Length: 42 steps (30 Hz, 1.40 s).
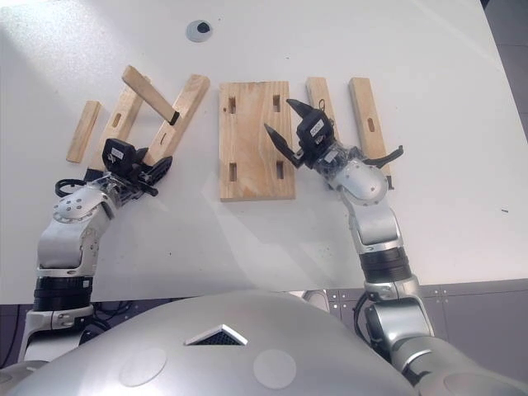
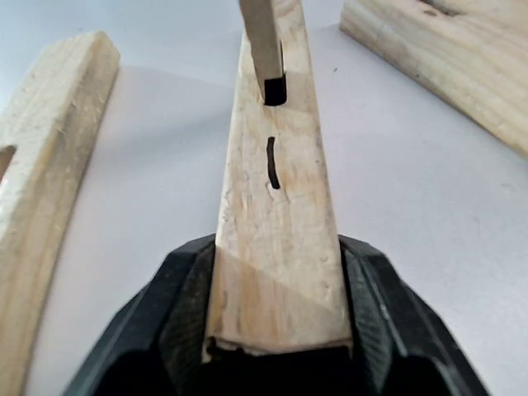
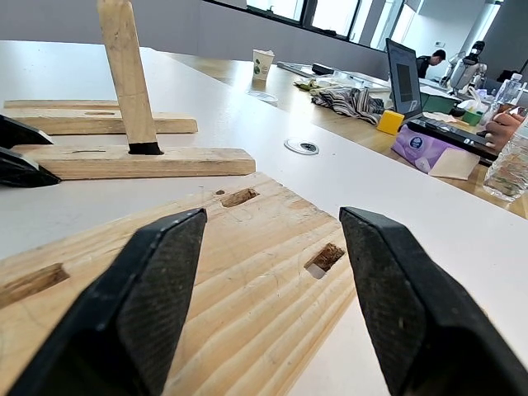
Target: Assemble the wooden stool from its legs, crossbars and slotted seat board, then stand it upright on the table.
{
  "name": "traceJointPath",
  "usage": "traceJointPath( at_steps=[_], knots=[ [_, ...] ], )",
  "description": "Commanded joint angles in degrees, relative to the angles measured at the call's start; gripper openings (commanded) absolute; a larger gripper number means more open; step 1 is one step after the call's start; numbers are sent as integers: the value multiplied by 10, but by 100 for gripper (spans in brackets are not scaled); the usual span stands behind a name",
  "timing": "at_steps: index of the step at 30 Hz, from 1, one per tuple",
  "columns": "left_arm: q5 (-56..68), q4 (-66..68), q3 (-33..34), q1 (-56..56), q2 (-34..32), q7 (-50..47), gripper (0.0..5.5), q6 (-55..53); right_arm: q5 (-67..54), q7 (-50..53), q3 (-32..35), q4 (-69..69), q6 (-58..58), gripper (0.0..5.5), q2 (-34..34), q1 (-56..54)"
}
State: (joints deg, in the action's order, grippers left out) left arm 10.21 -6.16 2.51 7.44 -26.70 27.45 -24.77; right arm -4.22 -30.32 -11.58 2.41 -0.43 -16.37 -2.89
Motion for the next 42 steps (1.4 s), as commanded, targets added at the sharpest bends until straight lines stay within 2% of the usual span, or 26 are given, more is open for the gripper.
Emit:
traceJointPath(
  at_steps=[1,5,8,12,15,17,22,27,33,38,42],
  knots=[
    [-15,8,-4,-7,-8,-7,202,-12,5,2,1,14,8,298,-1,-11],
    [52,-28,39,-52,26,-7,202,-32,-18,5,33,14,19,298,-5,-33],
    [218,-102,95,-114,57,16,202,-114,-86,-18,77,20,57,298,-8,-69],
    [522,-118,150,-181,67,44,202,-274,-366,-82,146,59,310,298,-10,-141],
    [659,-109,152,-204,62,39,202,-329,-566,-65,186,57,468,298,0,-193],
    [713,-115,145,-201,61,29,202,-344,-634,-45,191,61,518,298,11,-213],
    [767,-130,123,-182,61,17,202,-346,-780,58,215,32,570,298,56,-252],
    [745,-130,105,-166,47,23,202,-336,-873,123,225,25,576,298,62,-266],
    [717,-132,91,-151,33,44,202,-325,-893,142,217,27,577,298,48,-271],
    [713,-132,85,-148,34,50,202,-314,-893,152,206,23,580,214,51,-272],
    [712,-128,86,-148,30,54,201,-312,-888,157,201,17,581,206,48,-269]
  ],
)
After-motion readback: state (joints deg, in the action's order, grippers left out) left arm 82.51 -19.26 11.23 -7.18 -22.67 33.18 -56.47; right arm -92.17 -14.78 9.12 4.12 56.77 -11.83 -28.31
